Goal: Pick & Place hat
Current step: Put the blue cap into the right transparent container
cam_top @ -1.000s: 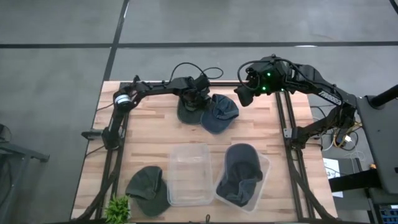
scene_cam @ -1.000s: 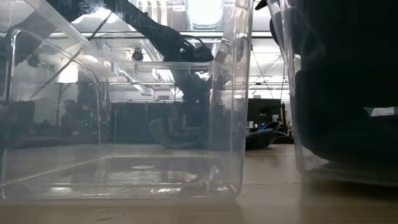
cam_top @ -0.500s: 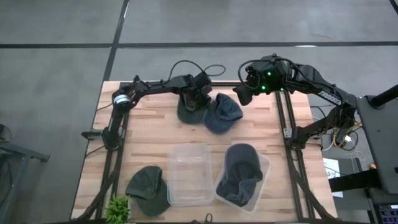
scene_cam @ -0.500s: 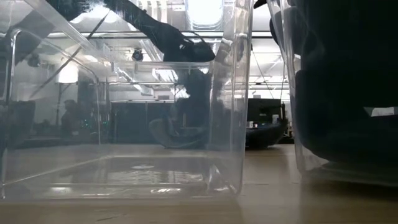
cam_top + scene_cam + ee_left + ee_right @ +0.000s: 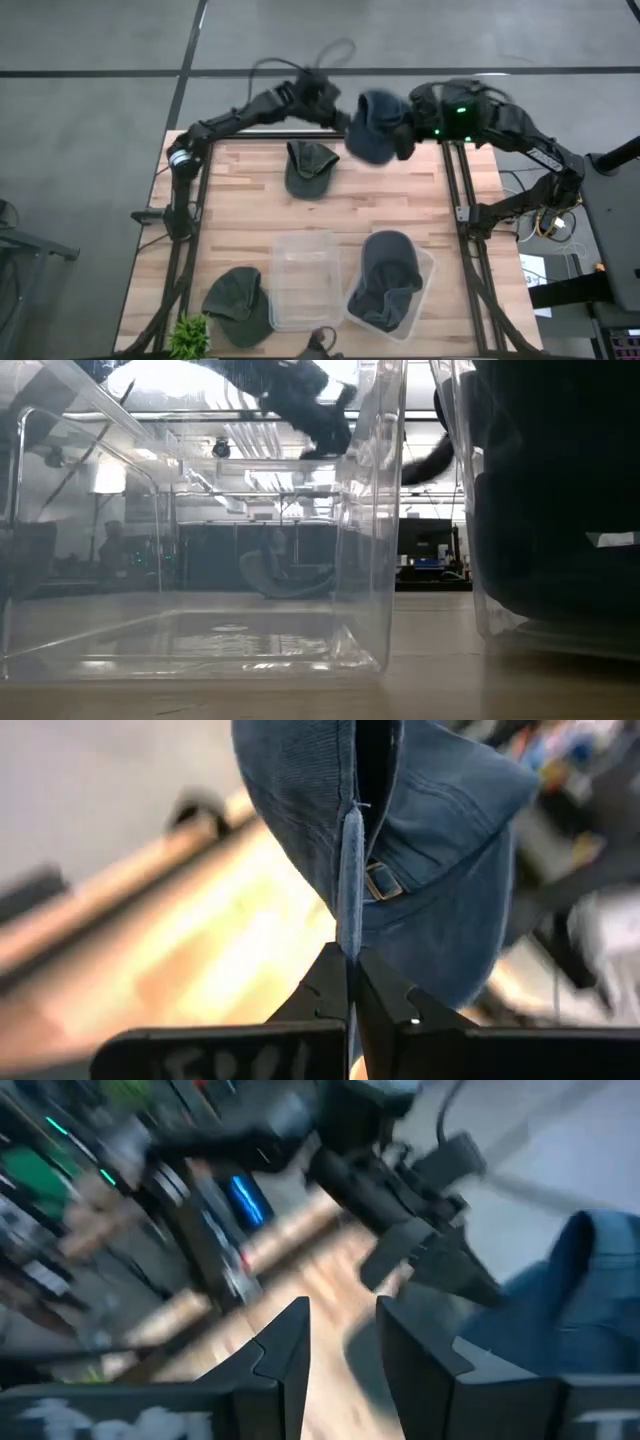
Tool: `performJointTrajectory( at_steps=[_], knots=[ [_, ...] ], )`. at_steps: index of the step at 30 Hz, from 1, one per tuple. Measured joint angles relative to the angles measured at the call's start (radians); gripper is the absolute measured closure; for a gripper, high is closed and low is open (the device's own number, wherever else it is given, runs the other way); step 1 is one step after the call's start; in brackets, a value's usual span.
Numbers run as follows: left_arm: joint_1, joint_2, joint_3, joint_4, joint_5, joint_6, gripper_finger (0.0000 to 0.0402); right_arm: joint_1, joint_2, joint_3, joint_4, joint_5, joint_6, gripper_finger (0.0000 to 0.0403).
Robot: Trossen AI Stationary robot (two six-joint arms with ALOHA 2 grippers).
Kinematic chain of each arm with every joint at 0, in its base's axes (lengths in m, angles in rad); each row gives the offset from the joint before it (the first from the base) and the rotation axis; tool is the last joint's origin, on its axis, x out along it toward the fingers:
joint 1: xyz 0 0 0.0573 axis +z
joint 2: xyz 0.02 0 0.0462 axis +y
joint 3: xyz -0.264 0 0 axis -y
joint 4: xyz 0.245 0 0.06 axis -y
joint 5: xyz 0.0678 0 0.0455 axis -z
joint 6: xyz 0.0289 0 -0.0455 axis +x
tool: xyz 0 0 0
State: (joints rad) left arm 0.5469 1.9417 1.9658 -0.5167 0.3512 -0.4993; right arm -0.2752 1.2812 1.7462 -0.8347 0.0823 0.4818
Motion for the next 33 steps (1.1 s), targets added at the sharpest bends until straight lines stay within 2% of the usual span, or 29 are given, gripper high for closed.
performJointTrajectory(
  at_steps=[8,18,23,30,33],
  knots=[
    [0.083,-0.086,0.132,0.112,0.008,-0.097,0.04,0.033,-0.089,0.0,0.235,0.078,-0.217,0.0308],
    [0.135,-0.228,0.144,0.449,0.016,-0.289,0.0401,0.062,-0.07,0.0,0.372,0.187,-0.328,0.0316],
    [0.135,-0.274,0.142,0.532,0.002,-0.323,0.0401,0.062,-0.016,0.0,0.479,0.183,-0.384,0.0283],
    [0.135,-0.303,0.142,0.579,0.003,-0.384,0.0401,0.062,0.09,0.0,0.709,0.186,-0.584,0.0205],
    [0.131,-0.303,0.142,0.587,0.004,-0.413,0.0401,0.062,0.136,0.0,0.826,0.251,-0.654,0.0179]
  ],
)
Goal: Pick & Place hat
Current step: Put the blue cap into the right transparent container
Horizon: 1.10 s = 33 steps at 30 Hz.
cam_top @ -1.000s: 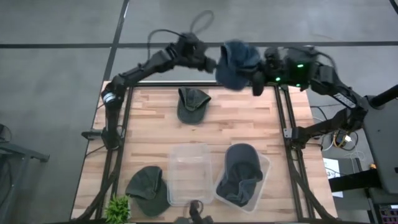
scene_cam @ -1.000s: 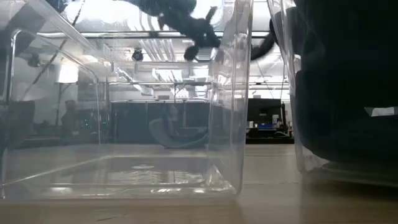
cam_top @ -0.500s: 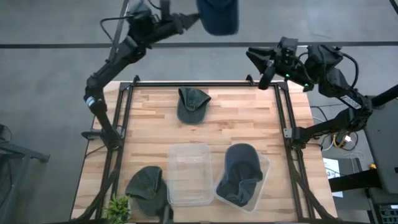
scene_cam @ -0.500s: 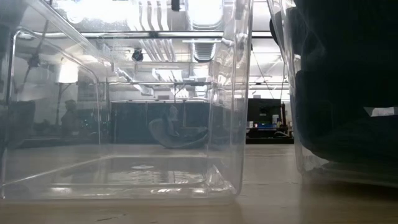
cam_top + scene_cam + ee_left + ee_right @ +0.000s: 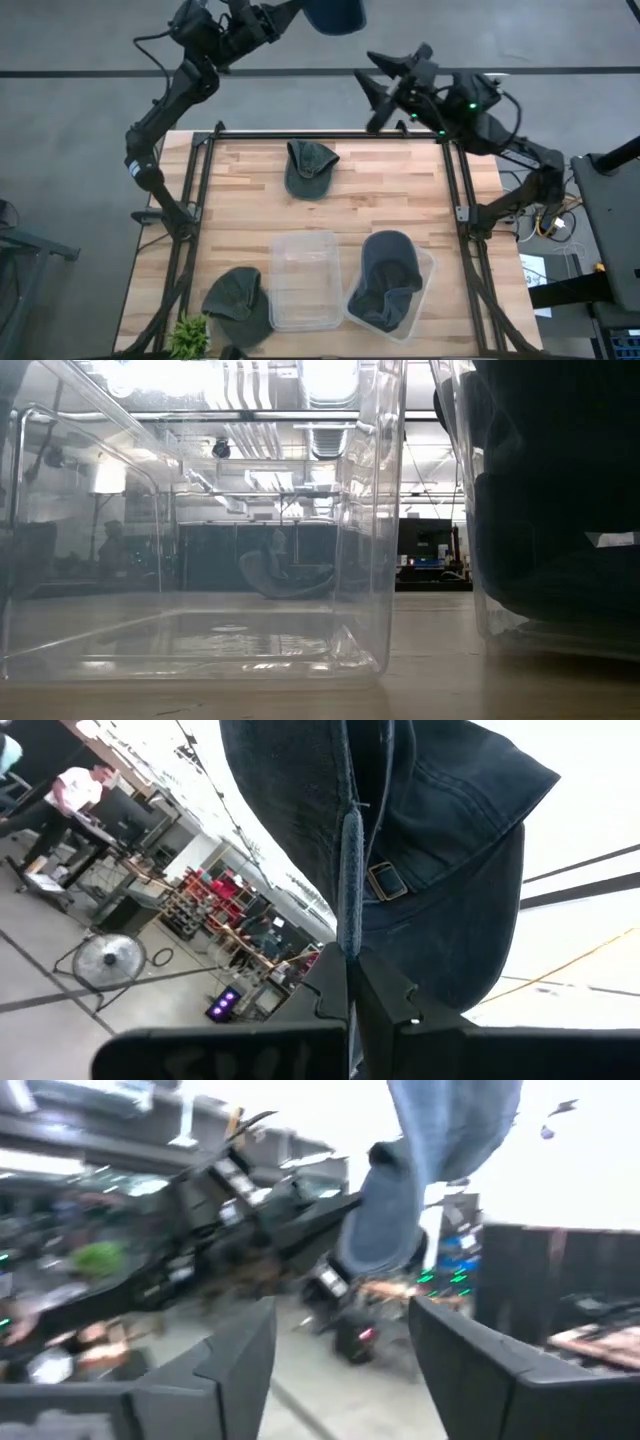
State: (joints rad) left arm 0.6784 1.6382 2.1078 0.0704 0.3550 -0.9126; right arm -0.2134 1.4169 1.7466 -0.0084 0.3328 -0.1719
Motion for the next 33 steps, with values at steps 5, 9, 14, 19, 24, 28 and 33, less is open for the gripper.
performJointTrajectory(
  at_steps=[5,9,14,19,24,28,33],
  knots=[
    [0.0,-0.003,0.0,0.016,0.003,-0.006,0.0401,0.0,0.041,0.0,0.131,0.141,-0.041,0.0147],
    [-0.001,-0.003,0.0,0.018,0.004,-0.011,0.0401,-0.008,0.046,0.0,0.168,0.179,-0.025,0.0139],
    [-0.011,0.004,-0.001,0.022,0.005,-0.015,0.0401,-0.009,0.053,0.0,0.223,0.138,-0.065,0.0146],
    [-0.03,0.013,-0.004,0.017,0.012,-0.01,0.0401,-0.01,0.057,0.0,0.233,0.138,-0.072,0.0162],
    [-0.033,0.012,-0.019,0.023,0.018,-0.006,0.0401,-0.013,0.055,0.0,0.257,0.138,-0.078,0.0181],
    [-0.034,0.012,-0.035,0.017,0.019,-0.014,0.0401,-0.02,0.055,0.0,0.287,0.138,-0.091,0.0192],
    [-0.034,0.012,-0.045,0.021,0.022,-0.023,0.0401,-0.032,0.056,0.0,0.285,0.099,-0.009,0.0217]
  ],
)
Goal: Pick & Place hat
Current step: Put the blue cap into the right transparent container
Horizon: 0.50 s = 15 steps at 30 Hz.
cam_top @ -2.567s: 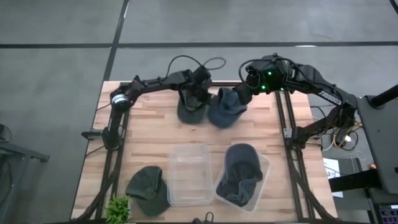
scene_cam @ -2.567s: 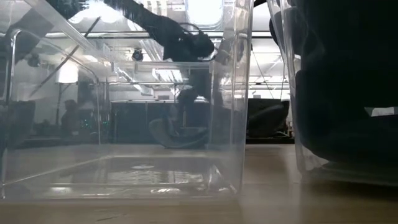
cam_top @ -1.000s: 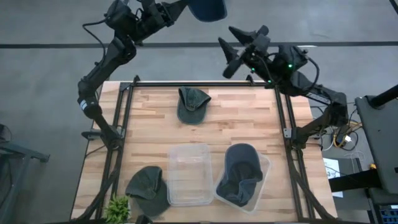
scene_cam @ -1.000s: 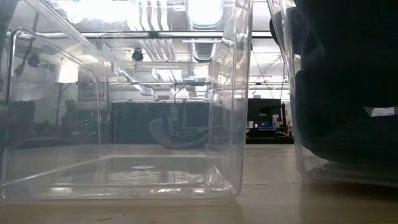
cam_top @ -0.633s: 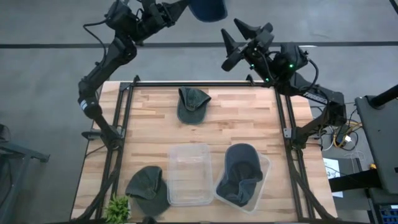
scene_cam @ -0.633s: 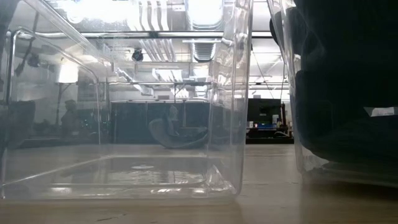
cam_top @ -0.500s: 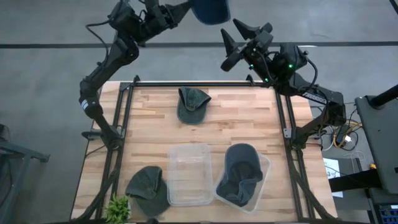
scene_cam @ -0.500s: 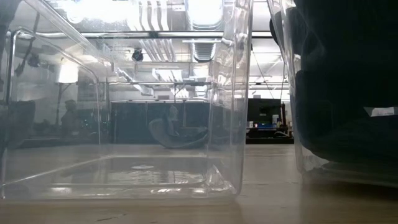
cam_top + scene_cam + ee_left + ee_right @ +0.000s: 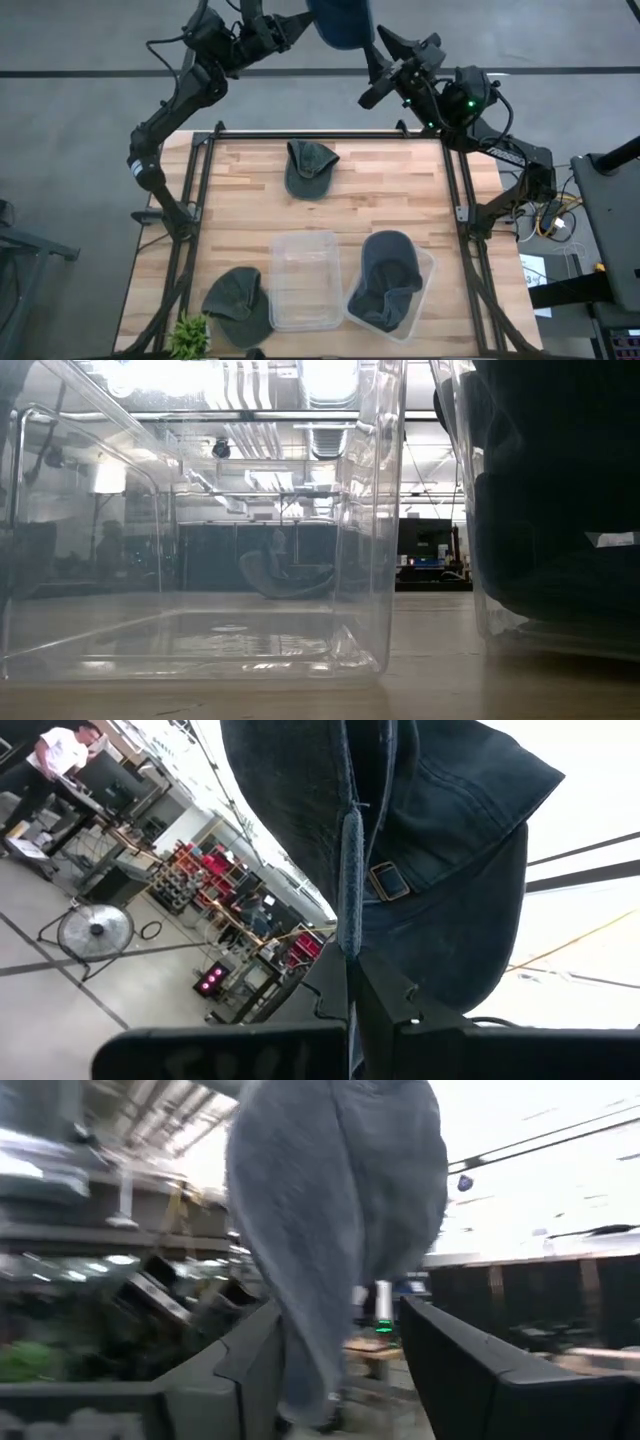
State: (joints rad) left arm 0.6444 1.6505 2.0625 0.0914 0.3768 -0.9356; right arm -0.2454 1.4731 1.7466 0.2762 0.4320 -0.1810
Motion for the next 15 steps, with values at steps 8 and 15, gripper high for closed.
performJointTrajectory(
  at_steps=[8,15],
  knots=[
    [0.0,0.0,-0.007,0.003,0.02,0.009,0.0395,-0.034,-0.008,0.0,-0.011,-0.114,0.144,0.0362],
    [-0.001,-0.002,-0.006,0.005,0.058,0.017,0.0385,-0.037,-0.027,0.001,-0.018,-0.135,0.13,0.039]
  ],
)
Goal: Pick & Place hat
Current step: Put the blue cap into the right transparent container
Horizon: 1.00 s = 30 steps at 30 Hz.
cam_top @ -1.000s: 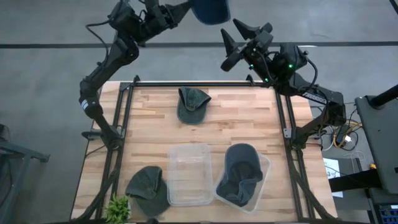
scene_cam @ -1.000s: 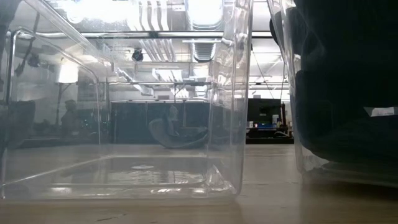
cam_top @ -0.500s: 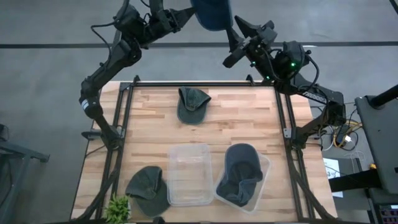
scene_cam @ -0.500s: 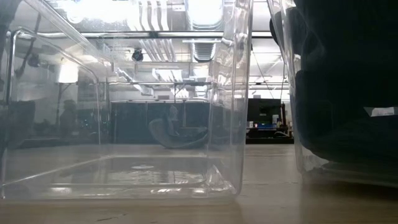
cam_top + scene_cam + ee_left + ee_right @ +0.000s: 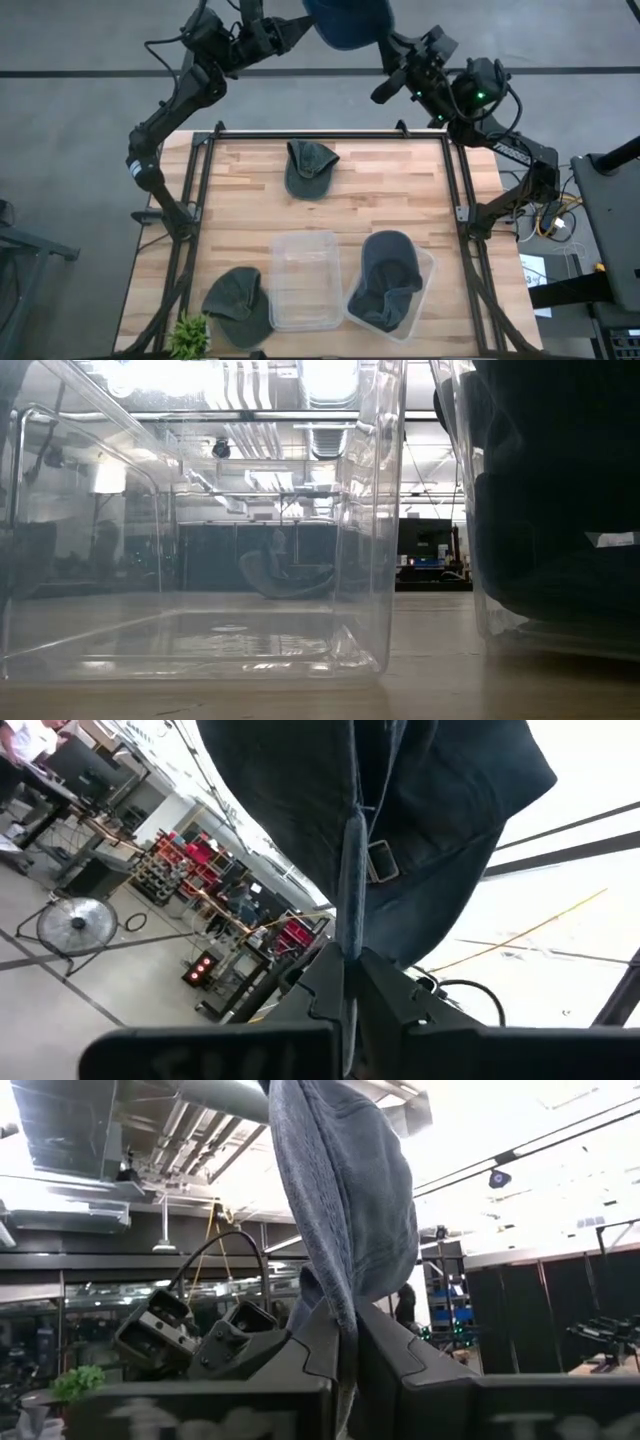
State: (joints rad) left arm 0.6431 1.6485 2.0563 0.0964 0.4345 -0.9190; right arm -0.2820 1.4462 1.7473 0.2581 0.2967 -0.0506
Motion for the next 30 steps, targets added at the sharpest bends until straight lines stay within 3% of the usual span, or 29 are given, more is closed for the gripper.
performJointTrajectory(
  at_steps=[6,12,19,24,30],
  knots=[
    [0.0,0.0,0.0,0.0,0.023,0.025,0.0366,0.0,-0.006,0.0,-0.01,-0.007,-0.005,0.0392],
    [0.0,-0.005,0.0,-0.022,0.043,0.046,0.0289,0.001,-0.019,-0.001,-0.03,-0.021,-0.026,0.0393],
    [0.003,-0.013,0.002,-0.275,0.074,0.142,0.0216,-0.004,-0.088,-0.006,-0.117,-0.021,-0.081,0.0394],
    [0.01,-0.015,-0.001,-0.471,0.084,0.251,0.021,-0.005,-0.171,0.082,-0.437,-0.024,0.033,0.0394],
    [0.01,-0.04,-0.001,-0.637,0.083,0.379,0.0209,-0.006,-0.163,0.279,-0.875,-0.066,0.203,0.0392]
  ],
)
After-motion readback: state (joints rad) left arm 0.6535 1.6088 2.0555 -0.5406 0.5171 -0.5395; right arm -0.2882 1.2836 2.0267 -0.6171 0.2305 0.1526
